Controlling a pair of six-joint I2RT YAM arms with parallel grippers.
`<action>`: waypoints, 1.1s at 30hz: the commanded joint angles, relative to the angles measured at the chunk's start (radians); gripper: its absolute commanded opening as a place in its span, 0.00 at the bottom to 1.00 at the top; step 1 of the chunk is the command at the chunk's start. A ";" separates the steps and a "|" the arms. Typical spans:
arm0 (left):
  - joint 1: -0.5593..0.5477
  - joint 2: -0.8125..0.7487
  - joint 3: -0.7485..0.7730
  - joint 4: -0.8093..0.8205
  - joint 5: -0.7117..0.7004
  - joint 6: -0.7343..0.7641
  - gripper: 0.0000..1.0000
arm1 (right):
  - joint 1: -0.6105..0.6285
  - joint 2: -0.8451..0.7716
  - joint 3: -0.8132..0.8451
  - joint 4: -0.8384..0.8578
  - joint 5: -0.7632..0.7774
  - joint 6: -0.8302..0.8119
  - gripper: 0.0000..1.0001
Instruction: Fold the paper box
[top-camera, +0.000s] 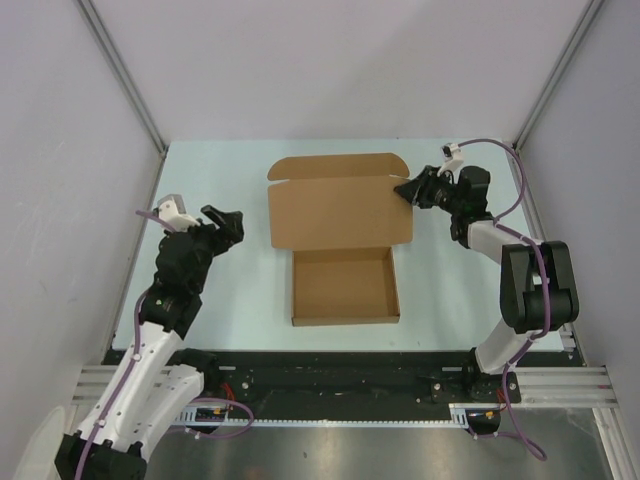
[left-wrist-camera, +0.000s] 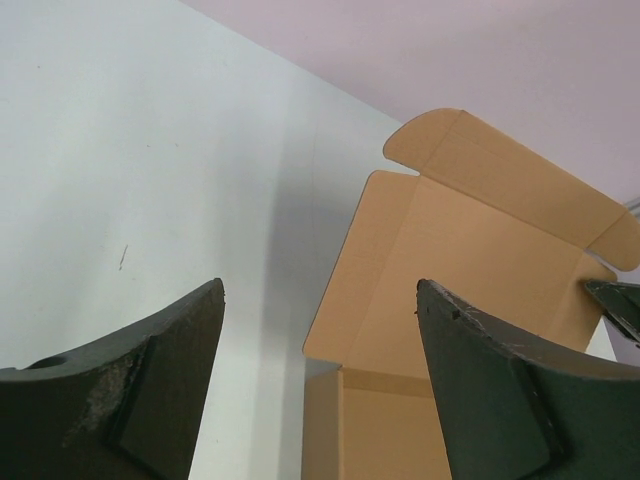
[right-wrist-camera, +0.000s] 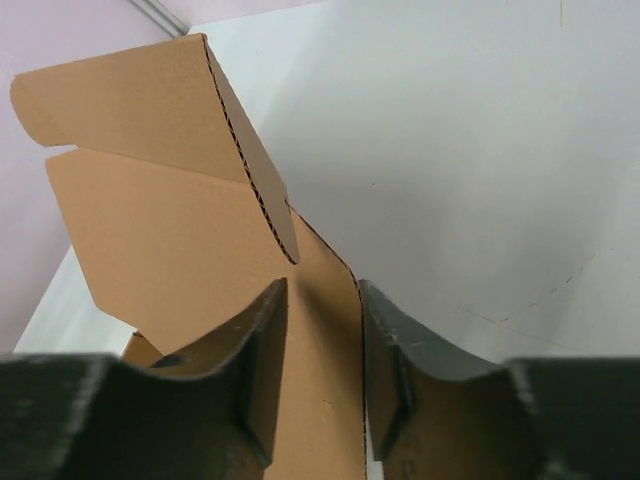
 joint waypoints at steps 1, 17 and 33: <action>0.034 0.028 0.019 0.016 0.001 0.000 0.82 | 0.000 -0.024 0.037 0.017 0.020 -0.018 0.34; 0.158 0.253 -0.004 0.386 0.428 0.061 0.97 | 0.164 -0.214 0.002 -0.170 0.273 -0.166 0.00; 0.288 0.581 0.010 0.643 0.742 -0.014 0.95 | 0.185 -0.248 -0.027 -0.175 0.263 -0.183 0.00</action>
